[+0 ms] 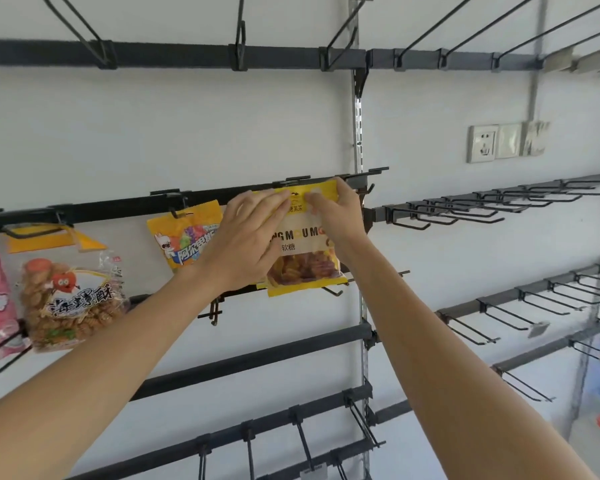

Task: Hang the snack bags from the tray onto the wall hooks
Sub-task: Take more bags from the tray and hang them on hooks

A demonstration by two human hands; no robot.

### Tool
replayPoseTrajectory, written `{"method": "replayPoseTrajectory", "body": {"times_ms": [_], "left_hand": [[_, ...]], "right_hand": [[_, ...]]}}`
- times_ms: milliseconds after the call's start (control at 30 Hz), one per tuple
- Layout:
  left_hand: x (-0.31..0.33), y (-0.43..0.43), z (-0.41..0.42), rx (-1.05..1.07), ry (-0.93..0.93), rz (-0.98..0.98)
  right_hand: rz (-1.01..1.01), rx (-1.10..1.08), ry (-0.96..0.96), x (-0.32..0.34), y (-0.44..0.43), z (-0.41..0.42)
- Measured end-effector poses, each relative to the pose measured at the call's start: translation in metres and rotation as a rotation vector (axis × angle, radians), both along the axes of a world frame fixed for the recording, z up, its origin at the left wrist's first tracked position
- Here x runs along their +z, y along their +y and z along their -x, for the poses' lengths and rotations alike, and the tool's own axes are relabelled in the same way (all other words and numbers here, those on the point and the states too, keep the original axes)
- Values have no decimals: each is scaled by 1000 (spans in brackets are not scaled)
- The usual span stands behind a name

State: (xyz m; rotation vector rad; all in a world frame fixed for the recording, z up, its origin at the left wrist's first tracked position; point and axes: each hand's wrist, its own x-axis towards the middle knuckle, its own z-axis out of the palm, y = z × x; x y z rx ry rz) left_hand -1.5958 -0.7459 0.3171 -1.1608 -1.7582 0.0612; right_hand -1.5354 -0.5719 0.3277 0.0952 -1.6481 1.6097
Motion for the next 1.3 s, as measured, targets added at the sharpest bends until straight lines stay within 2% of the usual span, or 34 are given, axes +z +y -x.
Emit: {"method": "replayPoseTrajectory", "body": {"times_ms": [233, 433, 567, 667, 733, 833, 933, 1167, 1300], "left_hand": [[1, -2, 4, 36, -13, 44], [-5, -1, 20, 101, -107, 94], [-7, 1, 28, 138, -148, 132], [-9, 2, 32, 131, -159, 129], [-10, 2, 35, 135, -160, 128], [-11, 3, 40, 167, -182, 125], [-11, 5, 45, 181, -300, 114], [-10, 5, 46, 165, -477, 141], [-14, -1, 34, 159, -562, 151]], "right_hand": [[-38, -4, -72, -3, 10, 14], [-55, -48, -131, -8, 16, 27], [-243, -408, -89, -20, 15, 35], [-526, -780, 36, -31, 12, 37], [-738, -874, 88, -36, 11, 39], [-919, -709, -44, -45, 11, 44], [-910, -589, -124, -50, 11, 50], [-938, -502, -275, -52, 5, 39], [-1001, -523, -391, -60, -3, 22]]}}
